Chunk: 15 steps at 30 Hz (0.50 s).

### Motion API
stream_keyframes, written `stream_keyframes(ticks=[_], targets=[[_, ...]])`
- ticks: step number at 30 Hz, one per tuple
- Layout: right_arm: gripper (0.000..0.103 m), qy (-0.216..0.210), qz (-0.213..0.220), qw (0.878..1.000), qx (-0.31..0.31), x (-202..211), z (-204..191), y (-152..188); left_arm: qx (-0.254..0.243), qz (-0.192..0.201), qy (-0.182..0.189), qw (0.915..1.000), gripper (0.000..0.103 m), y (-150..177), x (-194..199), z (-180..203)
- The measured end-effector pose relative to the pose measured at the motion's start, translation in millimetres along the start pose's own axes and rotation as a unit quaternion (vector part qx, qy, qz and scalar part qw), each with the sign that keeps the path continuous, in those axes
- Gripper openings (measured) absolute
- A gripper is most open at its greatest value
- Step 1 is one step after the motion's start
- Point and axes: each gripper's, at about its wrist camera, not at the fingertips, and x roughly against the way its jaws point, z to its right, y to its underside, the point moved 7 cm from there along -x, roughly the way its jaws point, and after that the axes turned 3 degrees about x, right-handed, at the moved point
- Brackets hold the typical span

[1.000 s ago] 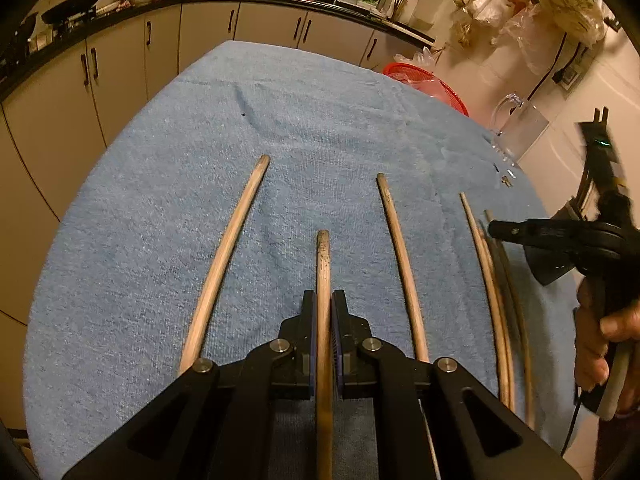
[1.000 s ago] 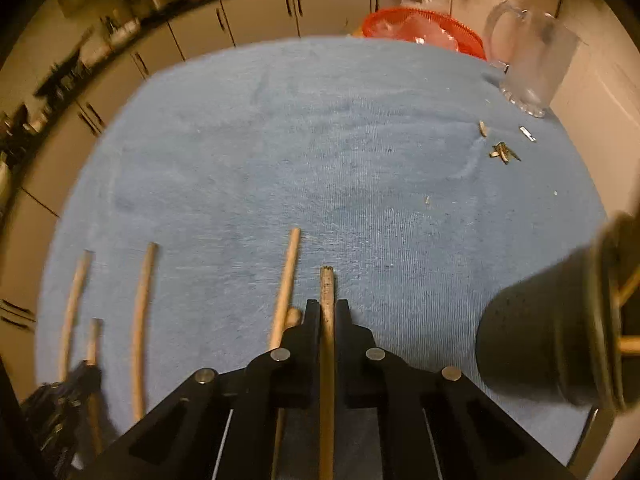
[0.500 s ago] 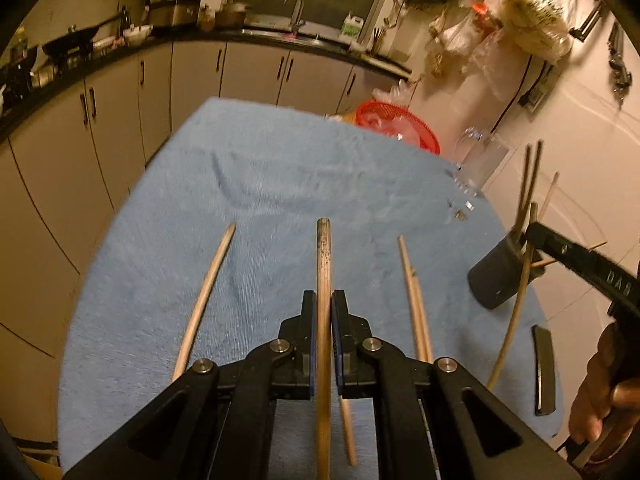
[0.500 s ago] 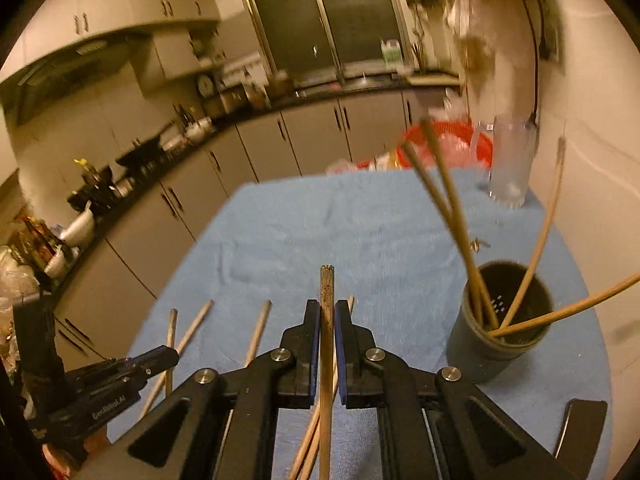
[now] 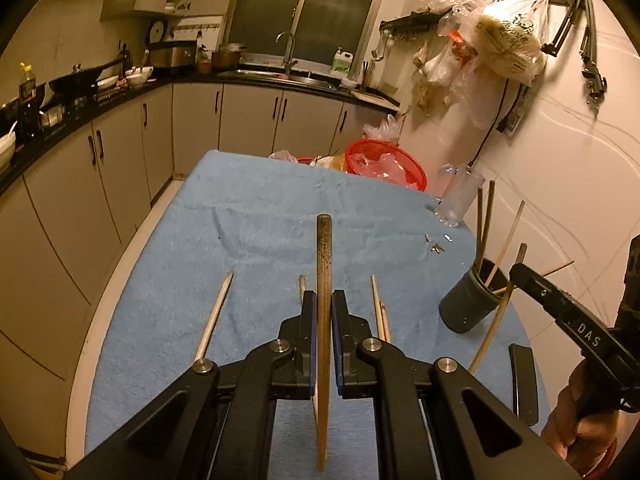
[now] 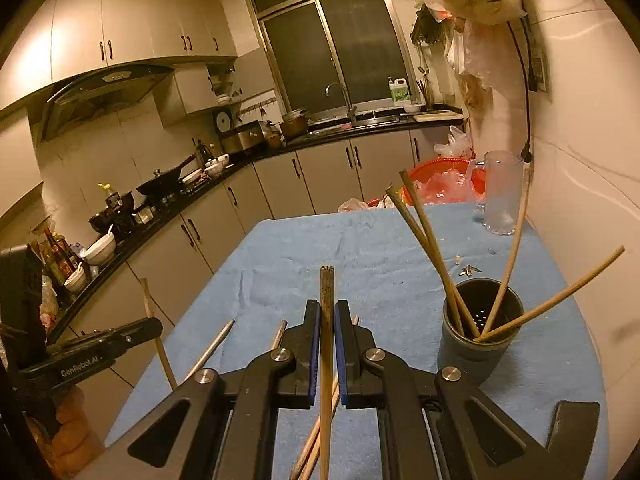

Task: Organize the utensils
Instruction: 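Lift both held chopsticks upright and carry them over the black holder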

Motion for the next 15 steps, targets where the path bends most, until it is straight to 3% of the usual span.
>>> stream_keyframes(ticks=[15], targets=[[0.007,-0.011,0.01,1.0,-0.01,7.8,6.1,-0.3,-0.015,0.009,0.005,0.9998,0.007,-2.6,12.6,8.7]])
